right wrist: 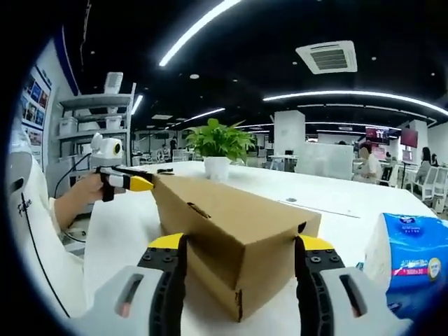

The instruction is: Operate the shoe box by opening the lid, removing the specified soft item, and placing it in the target area until the item is outside and the box remains undamaged.

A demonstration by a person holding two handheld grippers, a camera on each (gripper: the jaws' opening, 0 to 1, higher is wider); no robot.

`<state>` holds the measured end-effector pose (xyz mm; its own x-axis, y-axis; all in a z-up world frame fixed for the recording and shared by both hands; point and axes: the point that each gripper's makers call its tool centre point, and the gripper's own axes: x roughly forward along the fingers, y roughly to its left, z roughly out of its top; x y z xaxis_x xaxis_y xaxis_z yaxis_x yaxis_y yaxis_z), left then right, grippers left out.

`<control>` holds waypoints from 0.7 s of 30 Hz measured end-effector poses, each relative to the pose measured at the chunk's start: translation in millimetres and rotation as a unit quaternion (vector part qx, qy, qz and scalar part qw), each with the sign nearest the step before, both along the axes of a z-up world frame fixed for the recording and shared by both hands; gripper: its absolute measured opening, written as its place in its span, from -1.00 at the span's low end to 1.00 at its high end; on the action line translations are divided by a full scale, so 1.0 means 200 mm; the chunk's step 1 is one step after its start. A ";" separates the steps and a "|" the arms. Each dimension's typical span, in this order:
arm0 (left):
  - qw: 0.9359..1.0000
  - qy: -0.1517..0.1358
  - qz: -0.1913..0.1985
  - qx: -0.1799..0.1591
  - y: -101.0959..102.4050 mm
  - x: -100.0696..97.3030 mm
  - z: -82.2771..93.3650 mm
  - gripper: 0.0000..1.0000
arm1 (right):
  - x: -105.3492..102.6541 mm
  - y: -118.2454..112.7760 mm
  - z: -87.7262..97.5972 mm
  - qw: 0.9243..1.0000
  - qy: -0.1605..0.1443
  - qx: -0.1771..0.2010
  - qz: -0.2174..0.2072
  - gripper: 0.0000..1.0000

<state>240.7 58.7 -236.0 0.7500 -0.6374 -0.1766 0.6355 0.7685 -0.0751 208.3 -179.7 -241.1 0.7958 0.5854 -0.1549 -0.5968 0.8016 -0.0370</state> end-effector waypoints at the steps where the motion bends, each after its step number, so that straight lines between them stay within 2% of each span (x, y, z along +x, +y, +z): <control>1: 1.000 0.000 -0.002 -0.002 0.00 0.00 0.00 -0.13 | 0.00 0.00 0.00 1.000 -0.001 -0.005 0.000 0.27; 7: 1.000 0.001 -0.003 -0.001 0.01 0.00 -0.01 -0.12 | -0.01 0.02 -0.01 1.000 -0.003 -0.028 -0.008 0.26; 9: 1.000 0.003 -0.004 -0.002 0.01 0.00 -0.01 -0.12 | 0.00 0.02 -0.01 0.999 -0.018 -0.050 -0.010 0.26; 13: 1.000 -0.012 -0.001 -0.004 0.02 -0.01 0.02 -0.16 | -0.02 0.02 0.02 0.998 -0.027 -0.050 -0.017 0.23; 16: 1.000 -0.017 -0.011 0.011 0.02 -0.03 0.02 -0.15 | -0.05 0.04 0.05 0.995 -0.056 -0.078 -0.005 0.17; 17: 1.000 -0.021 -0.010 0.014 0.03 -0.03 0.02 -0.11 | -0.06 0.05 0.05 0.995 -0.057 -0.080 -0.003 0.13; 19: 0.998 -0.061 -0.025 0.024 0.02 -0.03 0.06 0.03 | -0.07 0.07 0.07 0.994 -0.069 -0.087 0.002 0.13; 21: 0.997 -0.065 -0.020 0.033 0.03 -0.04 0.06 0.04 | -0.08 0.09 0.11 0.988 -0.101 -0.113 0.007 0.13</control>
<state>232.5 64.1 -223.4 0.7432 -0.6579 -0.1218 0.6671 0.7425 0.0600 193.2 -161.7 -219.7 0.8156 0.5655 -0.1226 -0.5706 0.7506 -0.3331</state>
